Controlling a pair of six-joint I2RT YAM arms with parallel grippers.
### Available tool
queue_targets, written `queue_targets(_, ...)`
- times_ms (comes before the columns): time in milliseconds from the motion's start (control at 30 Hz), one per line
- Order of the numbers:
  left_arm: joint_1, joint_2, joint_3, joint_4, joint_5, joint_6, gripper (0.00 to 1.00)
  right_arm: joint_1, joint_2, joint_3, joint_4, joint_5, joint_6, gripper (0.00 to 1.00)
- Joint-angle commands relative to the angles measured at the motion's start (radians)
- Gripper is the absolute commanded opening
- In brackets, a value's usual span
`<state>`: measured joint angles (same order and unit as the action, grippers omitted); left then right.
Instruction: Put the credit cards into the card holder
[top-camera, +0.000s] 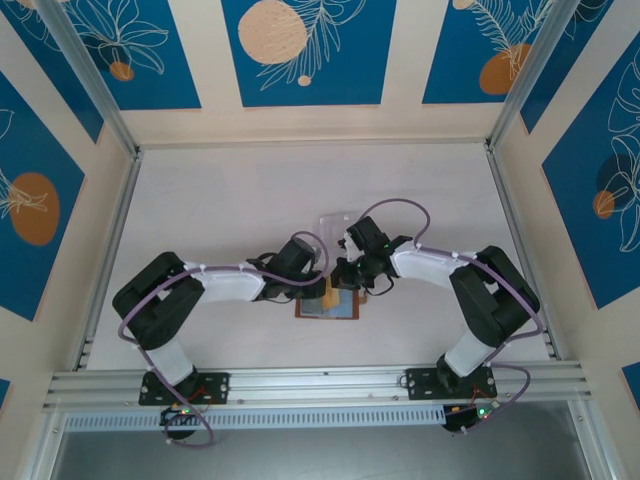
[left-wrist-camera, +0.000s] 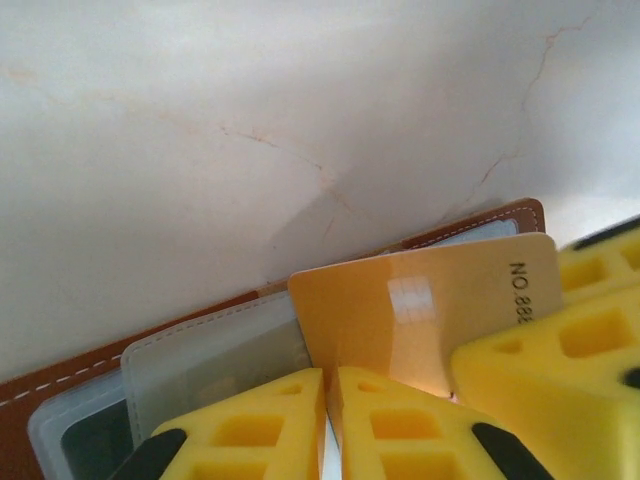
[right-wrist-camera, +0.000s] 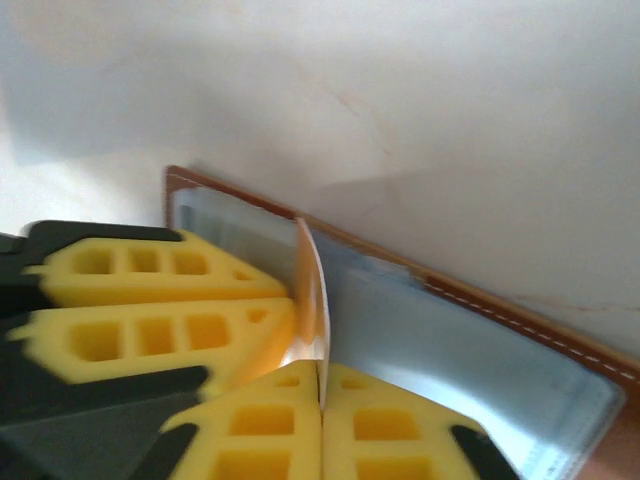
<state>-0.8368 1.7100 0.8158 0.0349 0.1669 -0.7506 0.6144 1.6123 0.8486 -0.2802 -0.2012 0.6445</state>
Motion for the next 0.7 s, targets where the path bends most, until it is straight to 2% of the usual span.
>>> queue_targets(0,-0.005,0.05,-0.064,-0.155,-0.053,0.004,0.16,0.003,-0.024,-0.022,-0.06,0.003,-0.011,0.0)
queue_targets(300,0.017,-0.162,-0.058,-0.174,0.08,0.043,0.35,-0.044,-0.096,-0.053,-0.05,-0.024,-0.016,0.0)
queue_targets(467,0.021,-0.211,-0.043,-0.306,0.002,0.105,0.36,-0.033,-0.12,-0.103,0.068,-0.083,0.029,0.0)
queue_targets(667,0.024,-0.132,-0.022,-0.321,-0.032,0.142,0.33,-0.028,-0.135,-0.177,0.205,-0.061,0.063,0.0)
